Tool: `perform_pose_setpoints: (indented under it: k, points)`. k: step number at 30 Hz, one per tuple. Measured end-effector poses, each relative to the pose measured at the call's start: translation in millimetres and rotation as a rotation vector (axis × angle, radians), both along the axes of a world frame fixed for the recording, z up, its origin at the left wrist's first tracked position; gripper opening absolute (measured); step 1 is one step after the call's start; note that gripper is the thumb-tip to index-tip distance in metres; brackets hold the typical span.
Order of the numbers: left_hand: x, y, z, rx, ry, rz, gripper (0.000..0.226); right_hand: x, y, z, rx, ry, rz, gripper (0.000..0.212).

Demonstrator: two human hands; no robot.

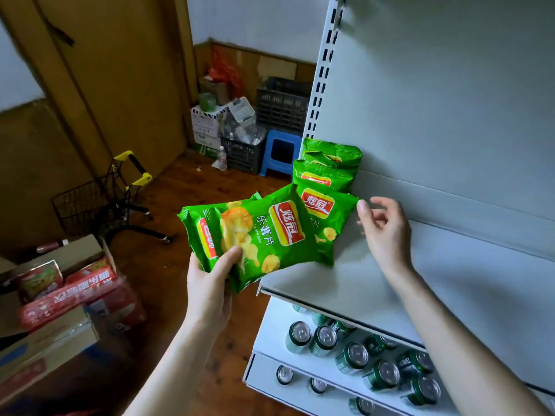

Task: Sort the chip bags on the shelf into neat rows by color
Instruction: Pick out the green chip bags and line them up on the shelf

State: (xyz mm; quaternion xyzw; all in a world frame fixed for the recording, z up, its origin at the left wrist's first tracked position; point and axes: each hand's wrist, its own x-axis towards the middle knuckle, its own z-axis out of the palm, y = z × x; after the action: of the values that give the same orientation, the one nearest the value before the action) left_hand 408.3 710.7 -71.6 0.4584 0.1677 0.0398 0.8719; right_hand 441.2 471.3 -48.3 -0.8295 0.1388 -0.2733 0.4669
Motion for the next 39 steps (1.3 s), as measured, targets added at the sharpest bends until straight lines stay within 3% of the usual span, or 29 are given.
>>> perform_pose_setpoints:
  k: [2,4,6,9,13,16,19,23,27,32,39]
  points:
    - [8,-1,4,-0.041,-0.004,-0.034,0.03,-17,24,8,0.171,0.091,0.122,0.04]
    - [13,-4,6,-0.057,-0.01,-0.083,0.035,-31,54,11,0.485,0.229,0.291,0.045]
    - [15,-6,7,-0.046,-0.038,-0.14,0.04,-37,77,8,0.664,0.268,0.334,0.039]
    - [17,3,12,-0.008,-0.089,-0.22,0.043,-40,81,5,0.631,0.171,0.245,0.027]
    - [22,14,9,0.03,-0.094,-0.246,0.038,-50,72,9,0.521,0.226,0.243,0.036]
    - [22,11,4,0.037,-0.066,-0.259,0.038,-62,79,8,0.71,0.115,0.149,0.052]
    - [21,8,-2,0.025,-0.039,-0.225,0.045,-78,101,-1,0.867,0.031,0.103,0.048]
    - [19,13,0,0.02,-0.064,-0.255,0.039,-79,120,-12,0.674,0.063,0.056,0.024]
    - [21,37,6,-0.003,-0.087,-0.231,0.025,-60,81,-8,0.333,0.071,-0.087,0.029]
    - [27,65,1,-0.014,-0.032,-0.15,0.021,-33,62,-20,-0.123,0.308,-0.038,0.041]
    - [27,77,-2,0.035,-0.023,-0.209,0.012,-14,61,-24,-0.238,0.405,-0.138,0.043]
